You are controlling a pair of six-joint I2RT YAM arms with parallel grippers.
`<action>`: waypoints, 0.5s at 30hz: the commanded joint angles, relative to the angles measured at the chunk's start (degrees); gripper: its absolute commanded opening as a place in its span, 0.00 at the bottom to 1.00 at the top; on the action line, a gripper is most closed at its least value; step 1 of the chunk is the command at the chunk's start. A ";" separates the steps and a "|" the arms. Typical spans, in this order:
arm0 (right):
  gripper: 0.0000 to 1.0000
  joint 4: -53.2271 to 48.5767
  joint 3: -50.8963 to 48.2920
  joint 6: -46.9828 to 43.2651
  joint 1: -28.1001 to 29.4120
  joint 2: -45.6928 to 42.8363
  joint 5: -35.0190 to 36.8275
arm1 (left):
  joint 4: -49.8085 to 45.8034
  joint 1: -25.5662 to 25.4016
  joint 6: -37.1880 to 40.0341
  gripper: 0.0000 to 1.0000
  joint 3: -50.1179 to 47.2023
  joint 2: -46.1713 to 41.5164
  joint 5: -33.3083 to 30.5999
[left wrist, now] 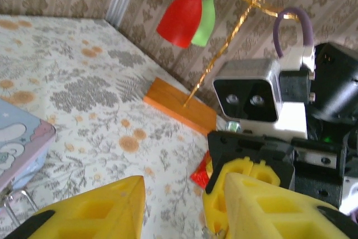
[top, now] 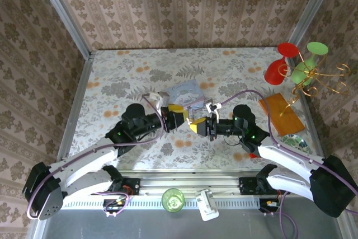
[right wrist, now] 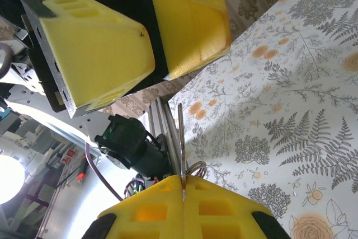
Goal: Unlock a padlock with a key
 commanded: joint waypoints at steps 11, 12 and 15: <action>0.00 2.95 2.84 0.40 0.21 1.84 -3.97 | -10.86 0.62 5.70 0.42 4.25 -0.46 7.60; 0.00 2.66 3.02 0.29 0.20 1.93 -4.11 | -9.77 0.81 5.40 0.42 4.01 -0.38 8.23; 0.00 1.85 3.63 0.13 0.20 2.54 -4.44 | -5.96 1.06 3.41 0.37 3.46 0.35 10.06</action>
